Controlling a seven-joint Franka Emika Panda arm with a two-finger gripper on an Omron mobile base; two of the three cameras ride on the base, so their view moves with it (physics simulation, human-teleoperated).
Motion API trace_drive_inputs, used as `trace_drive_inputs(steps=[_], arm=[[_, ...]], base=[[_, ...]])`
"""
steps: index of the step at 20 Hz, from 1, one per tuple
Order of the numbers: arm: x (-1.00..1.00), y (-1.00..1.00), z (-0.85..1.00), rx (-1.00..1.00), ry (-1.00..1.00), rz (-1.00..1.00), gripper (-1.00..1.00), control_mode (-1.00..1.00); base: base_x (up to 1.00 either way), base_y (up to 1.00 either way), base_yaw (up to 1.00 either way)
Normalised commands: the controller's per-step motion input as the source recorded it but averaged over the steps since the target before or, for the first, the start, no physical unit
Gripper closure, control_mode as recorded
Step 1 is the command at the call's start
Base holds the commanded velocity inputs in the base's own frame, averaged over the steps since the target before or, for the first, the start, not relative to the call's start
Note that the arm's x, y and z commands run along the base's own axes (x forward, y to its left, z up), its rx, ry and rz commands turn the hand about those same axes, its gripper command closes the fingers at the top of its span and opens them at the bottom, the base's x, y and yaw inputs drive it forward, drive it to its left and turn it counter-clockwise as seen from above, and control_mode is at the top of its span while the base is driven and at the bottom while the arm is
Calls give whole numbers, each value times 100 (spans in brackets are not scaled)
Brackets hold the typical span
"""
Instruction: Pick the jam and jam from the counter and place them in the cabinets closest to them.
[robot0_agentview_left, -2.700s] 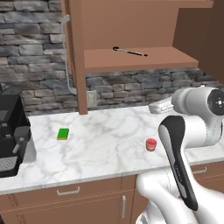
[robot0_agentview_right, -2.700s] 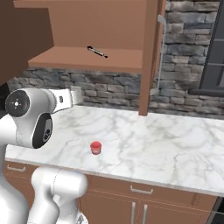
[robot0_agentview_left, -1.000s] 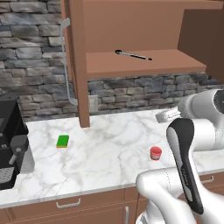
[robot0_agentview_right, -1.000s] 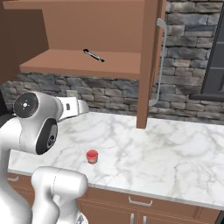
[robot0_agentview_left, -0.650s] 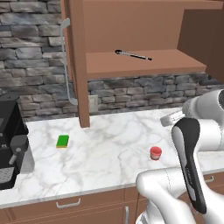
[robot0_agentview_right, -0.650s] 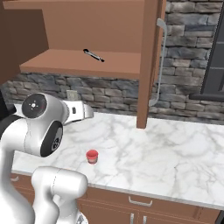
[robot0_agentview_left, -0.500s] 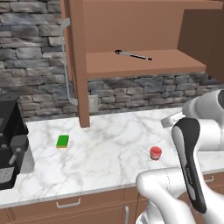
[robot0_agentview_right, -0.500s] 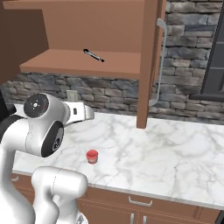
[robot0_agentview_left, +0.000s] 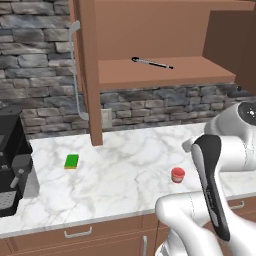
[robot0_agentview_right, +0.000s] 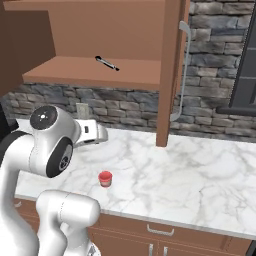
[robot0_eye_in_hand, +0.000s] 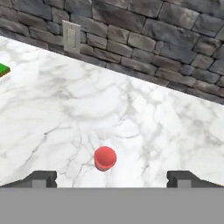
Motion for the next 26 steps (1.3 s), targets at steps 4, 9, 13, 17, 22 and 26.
trace_drive_inputs(steps=[4,9,13,17,22,26], arm=[[0,0,-27,0,11,0,-100,-100],[0,1,-23,0,10,0,-100,-100],[1,0,-22,0,9,0,-100,-100],[0,0,-23,0,8,0,-100,-100],[3,0,-24,0,5,0,-100,-100],[9,0,-29,1,3,0,-100,-100]], base=[[0,0,0],[0,0,0],[0,0,0],[0,0,0],[0,0,0],[0,0,0]])
